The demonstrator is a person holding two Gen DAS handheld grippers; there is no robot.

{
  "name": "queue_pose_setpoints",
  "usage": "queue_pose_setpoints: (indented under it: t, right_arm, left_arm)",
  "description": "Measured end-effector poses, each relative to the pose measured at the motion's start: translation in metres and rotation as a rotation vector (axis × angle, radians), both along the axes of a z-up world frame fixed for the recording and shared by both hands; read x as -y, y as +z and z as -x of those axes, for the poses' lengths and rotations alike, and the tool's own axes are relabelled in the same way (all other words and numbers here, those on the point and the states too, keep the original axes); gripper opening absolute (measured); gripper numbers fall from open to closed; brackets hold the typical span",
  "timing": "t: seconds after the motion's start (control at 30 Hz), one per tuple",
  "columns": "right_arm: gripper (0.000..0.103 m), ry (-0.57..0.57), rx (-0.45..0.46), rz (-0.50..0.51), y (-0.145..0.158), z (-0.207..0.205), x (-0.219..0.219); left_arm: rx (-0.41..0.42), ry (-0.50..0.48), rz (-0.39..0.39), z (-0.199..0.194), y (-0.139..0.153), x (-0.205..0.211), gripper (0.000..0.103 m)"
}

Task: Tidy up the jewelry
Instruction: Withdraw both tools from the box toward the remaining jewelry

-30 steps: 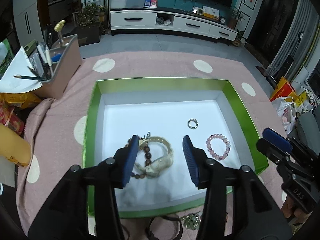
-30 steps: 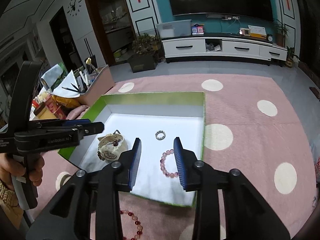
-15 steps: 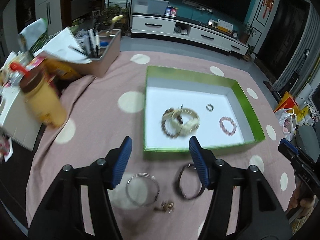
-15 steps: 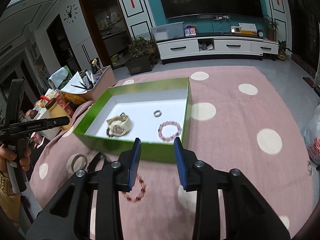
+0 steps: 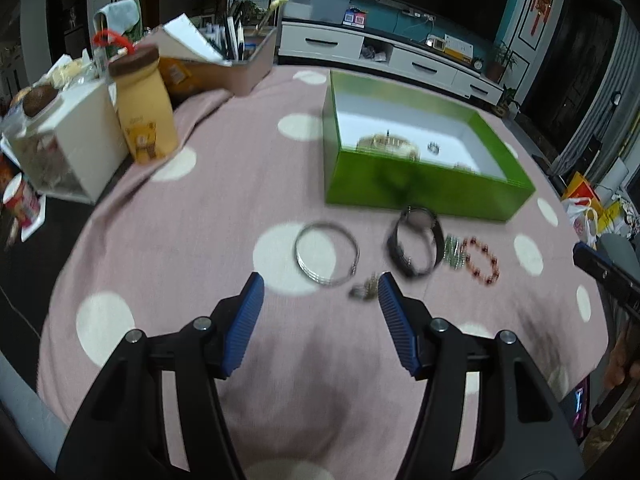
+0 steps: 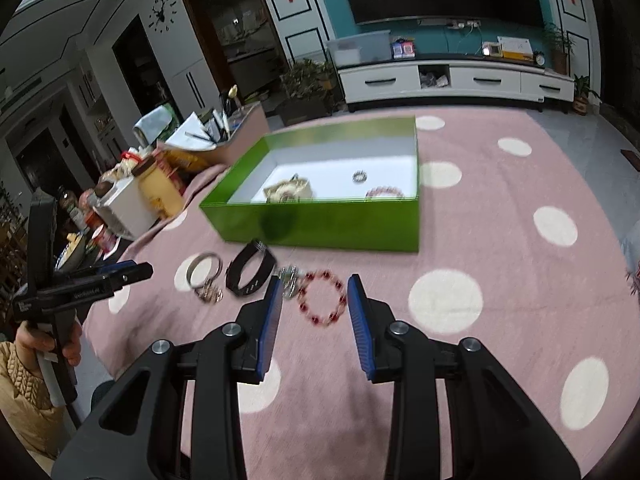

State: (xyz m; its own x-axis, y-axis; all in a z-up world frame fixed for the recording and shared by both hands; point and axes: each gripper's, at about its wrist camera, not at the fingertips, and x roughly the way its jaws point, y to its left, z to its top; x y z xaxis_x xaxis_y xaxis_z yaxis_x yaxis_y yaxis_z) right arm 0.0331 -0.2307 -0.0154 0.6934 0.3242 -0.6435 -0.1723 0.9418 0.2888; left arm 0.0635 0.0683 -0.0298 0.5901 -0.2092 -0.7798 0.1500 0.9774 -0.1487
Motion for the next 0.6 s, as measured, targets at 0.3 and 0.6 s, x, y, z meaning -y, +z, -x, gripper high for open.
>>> queue_pose_setpoints:
  t: [0.3,0.6]
  right_arm:
    - [0.034,0.022,-0.07,0.001,-0.027,0.007,-0.017]
    - [0.034,0.039,-0.1,0.027,-0.04,-0.001,-0.027]
  left_arm:
    - [-0.039,-0.041,0.007,0.012,-0.038,0.001,0.05]
    - [-0.022,-0.088,-0.001,-0.004,-0.047,0.021,0.041]
